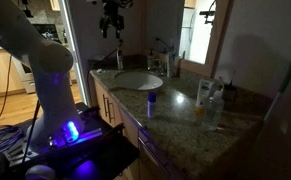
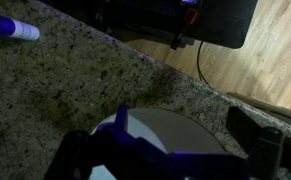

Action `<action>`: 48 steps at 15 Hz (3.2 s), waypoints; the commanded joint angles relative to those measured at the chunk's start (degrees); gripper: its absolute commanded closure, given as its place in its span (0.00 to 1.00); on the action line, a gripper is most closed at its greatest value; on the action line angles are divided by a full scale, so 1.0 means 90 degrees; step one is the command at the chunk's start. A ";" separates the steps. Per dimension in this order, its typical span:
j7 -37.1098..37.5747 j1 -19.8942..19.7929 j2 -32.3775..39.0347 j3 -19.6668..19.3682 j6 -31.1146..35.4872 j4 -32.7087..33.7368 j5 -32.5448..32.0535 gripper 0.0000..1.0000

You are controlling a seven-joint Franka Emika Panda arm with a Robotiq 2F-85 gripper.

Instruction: Move the shaving sick to the right side of the sink counter

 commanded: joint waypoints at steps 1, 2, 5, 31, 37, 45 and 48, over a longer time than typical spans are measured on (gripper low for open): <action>0.0004 0.0005 0.0006 -0.0003 -0.0014 0.0014 -0.0002 0.00; 0.0004 0.0005 0.0006 -0.0003 -0.0014 0.0014 -0.0002 0.00; 0.0004 0.0005 0.0006 -0.0003 -0.0014 0.0014 -0.0002 0.00; 0.4356 0.0174 0.3854 0.0355 0.1804 0.3401 0.3384 0.00; 0.4950 0.0266 0.4335 0.0355 0.1921 0.4025 0.3276 0.00; 0.7578 0.0866 0.6900 0.0281 0.3699 0.6438 0.2777 0.00; 0.7447 0.0789 0.6759 0.0406 0.3633 0.6194 0.2898 0.00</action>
